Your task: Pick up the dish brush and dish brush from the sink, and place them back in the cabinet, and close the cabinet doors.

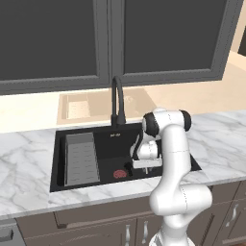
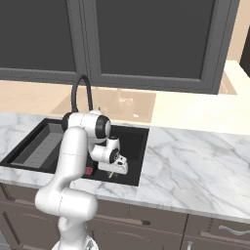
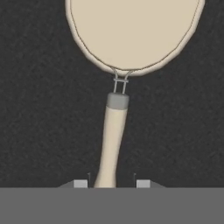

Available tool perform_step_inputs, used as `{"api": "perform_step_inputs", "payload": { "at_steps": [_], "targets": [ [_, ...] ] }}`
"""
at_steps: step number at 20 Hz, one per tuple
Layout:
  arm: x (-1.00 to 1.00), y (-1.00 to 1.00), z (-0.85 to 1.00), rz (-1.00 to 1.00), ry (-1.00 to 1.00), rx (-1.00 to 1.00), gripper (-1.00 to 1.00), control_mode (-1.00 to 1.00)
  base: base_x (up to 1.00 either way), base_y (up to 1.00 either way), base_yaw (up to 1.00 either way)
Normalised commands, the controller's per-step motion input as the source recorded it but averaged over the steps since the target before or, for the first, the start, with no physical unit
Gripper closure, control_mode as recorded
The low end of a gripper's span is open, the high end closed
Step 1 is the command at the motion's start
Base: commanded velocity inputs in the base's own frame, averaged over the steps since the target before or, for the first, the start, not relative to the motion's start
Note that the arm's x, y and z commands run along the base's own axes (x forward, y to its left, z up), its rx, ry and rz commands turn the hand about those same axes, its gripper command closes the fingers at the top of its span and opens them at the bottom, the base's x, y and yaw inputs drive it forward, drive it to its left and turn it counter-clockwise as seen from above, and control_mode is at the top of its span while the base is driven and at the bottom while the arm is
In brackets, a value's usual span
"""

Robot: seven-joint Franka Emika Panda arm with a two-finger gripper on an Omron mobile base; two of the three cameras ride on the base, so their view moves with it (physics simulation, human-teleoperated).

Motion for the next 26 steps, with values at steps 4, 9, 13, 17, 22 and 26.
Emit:
{"api": "perform_step_inputs", "payload": {
  "at_steps": [4,9,13,17,22,26],
  "targets": [
    [0.0,0.0,0.0,0.0,0.0,0.0,1.0,-1.0,0.0,0.0,0.0],
    [0.0,0.0,0.02,0.0,0.0,0.0,1.0,-1.0,0.0,0.0,0.0],
    [0.0,0.0,0.39,0.0,0.0,0.0,1.0,-1.0,0.0,0.0,0.0],
    [0.0,0.0,0.67,0.0,-0.06,0.0,1.0,-1.0,0.0,0.0,0.0],
    [-0.19,-0.01,0.73,0.0,-0.1,0.0,1.0,-1.0,0.0,0.0,0.0],
    [-0.08,0.0,0.77,0.01,-0.09,0.0,1.0,-1.0,0.0,0.0,0.0]
  ]
}}
